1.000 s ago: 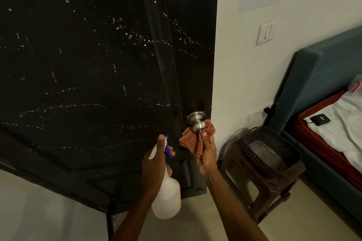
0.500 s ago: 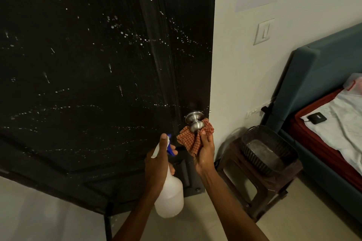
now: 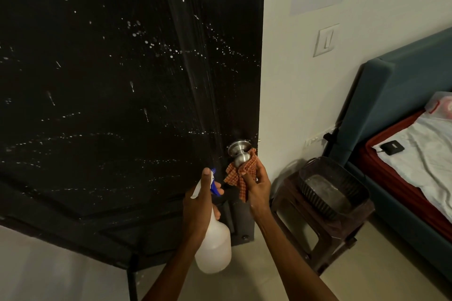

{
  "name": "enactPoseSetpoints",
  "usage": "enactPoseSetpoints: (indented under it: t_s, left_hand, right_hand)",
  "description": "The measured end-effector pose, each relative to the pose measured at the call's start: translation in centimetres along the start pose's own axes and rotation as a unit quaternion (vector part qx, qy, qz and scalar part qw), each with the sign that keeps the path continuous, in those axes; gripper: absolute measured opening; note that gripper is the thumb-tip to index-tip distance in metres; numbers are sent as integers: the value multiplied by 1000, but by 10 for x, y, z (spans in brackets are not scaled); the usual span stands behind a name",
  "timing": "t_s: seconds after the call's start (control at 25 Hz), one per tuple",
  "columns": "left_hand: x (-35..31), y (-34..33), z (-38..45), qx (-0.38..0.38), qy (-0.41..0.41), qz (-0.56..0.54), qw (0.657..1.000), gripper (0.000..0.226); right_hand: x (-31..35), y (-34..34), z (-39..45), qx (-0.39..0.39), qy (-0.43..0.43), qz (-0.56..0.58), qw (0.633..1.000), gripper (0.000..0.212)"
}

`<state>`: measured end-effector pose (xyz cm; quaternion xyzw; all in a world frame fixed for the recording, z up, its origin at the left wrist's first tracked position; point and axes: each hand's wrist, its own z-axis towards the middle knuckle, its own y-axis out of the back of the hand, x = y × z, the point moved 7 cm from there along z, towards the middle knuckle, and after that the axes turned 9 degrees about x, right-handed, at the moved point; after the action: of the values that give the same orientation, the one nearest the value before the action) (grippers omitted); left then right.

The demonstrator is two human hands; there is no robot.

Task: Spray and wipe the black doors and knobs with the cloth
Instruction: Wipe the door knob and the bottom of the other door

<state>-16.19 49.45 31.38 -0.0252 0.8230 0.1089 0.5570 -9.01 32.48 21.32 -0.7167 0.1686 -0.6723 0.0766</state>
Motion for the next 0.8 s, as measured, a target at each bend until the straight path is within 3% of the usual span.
enactPoseSetpoints:
  t_s: [0.24,0.4,0.52,0.64,0.72,0.8]
  left_hand:
    - [5,4,3,-15,5,-12,1000,57]
    - [4,1,5,-18,18,-26,999,51]
    - [1,2,2,-19,6,-38,999,59]
    - [-2,9,1,-23,-6,-57,998,67]
    - [-3,15,0,-27,-3,-58,998,69]
    - [-4,17,3,-29,-5,-53,998,68]
  right_hand:
    - [-5,15,8,2,-33,36,999,33]
    - [42,-6,13,8,41,-38,998,30]
    - [50,-7,9,-86,102,17,991,34]
    - [42,7,9,-174,90,72,978,37]
    - [55,2,14,-145,117,20,982,29]
    - [74,-20,17,-65,205,-134,967,33]
